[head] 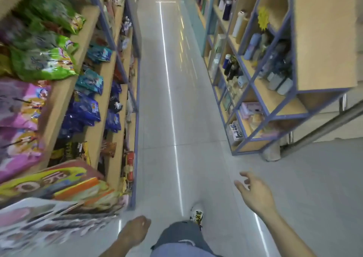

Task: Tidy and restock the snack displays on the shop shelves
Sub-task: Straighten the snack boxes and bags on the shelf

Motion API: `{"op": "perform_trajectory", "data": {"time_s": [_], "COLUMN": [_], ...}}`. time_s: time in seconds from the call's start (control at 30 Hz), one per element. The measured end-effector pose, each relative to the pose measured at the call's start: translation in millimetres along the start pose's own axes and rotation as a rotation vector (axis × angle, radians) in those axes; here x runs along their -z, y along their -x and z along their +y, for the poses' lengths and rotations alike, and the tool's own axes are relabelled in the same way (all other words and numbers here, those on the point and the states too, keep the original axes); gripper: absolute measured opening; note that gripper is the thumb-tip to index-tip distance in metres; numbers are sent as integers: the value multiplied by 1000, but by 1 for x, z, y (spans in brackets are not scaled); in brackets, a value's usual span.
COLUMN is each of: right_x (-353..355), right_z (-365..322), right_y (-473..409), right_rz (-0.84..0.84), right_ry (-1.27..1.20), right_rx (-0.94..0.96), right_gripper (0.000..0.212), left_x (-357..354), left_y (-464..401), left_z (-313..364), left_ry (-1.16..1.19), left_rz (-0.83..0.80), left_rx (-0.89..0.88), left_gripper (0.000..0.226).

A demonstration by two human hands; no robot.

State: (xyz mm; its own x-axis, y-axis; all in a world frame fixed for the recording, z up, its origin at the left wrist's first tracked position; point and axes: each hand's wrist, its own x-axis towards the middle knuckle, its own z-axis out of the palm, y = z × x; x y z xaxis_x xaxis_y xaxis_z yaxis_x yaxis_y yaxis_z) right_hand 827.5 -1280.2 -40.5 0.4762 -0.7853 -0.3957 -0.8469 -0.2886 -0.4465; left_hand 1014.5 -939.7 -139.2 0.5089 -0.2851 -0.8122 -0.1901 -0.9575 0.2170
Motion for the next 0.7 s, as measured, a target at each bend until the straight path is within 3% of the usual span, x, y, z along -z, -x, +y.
{"op": "perform_trajectory", "data": {"time_s": [0.07,0.2,0.33,0.47,0.57,0.7], "right_x": [18,46,63,67,73,89], "right_z": [10,18,6,-31,-87,-213], "right_y": [-34,-94,-180,-298,-403,-538], "right_rz": [-41,-78,-134,-172,-205,-224], "right_ry": [13,50,56,17,-12,3], "right_rx": [-65,-161,-258,-272,-143,59], "right_gripper": [40,39,39,47,69,41], "left_x": [36,136,228,293,328,377], "left_y": [-27,-68,-103,-174,-236,-286], "left_z": [80,231,324,349,336,309], "left_ry": [95,186,275,246,170,247], "left_rz": [-15,111,196,197,168,189], "left_rx": [-90,-343,-473,-379,-168,73], "left_gripper": [42,41,35,41,44,44]}}
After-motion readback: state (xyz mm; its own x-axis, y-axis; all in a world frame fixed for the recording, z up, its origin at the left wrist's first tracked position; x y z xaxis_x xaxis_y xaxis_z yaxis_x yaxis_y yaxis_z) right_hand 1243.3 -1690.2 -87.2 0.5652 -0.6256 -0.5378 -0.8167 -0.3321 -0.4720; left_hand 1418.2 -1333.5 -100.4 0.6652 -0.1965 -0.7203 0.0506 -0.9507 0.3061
